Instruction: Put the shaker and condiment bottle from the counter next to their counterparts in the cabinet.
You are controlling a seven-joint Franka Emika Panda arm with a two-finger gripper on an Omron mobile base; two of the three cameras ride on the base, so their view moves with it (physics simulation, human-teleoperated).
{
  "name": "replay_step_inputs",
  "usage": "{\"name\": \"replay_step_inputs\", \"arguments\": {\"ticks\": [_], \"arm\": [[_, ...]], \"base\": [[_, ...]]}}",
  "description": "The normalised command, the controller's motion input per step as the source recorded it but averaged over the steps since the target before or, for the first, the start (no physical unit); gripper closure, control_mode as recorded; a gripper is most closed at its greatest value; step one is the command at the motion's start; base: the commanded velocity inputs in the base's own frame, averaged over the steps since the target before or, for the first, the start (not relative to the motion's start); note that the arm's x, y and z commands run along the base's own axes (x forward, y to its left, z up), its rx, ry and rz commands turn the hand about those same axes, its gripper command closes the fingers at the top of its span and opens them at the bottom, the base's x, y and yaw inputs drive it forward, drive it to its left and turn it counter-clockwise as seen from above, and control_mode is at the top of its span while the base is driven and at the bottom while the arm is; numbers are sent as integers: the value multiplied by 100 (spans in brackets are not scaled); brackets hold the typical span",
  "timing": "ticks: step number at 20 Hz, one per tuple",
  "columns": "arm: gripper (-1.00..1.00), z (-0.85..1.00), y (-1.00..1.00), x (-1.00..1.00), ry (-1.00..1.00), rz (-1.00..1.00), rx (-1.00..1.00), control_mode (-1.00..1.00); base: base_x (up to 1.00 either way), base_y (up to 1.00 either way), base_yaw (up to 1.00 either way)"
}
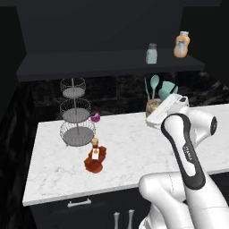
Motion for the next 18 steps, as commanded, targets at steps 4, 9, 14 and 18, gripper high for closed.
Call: {"name": "replay_step_inputs", "arguments": {"ticks": [4, 9, 14, 18], "arm": [[100, 55, 0, -8, 0, -14, -4, -100], [100, 74, 0, -13, 3, -10, 0, -100], [100, 76, 0, -10, 7, -11, 11, -100], [100, 62, 0, -1, 8, -12, 11, -100]], "base": [[0, 0, 0], [0, 0, 0], [0, 0, 0], [0, 0, 0]]}}
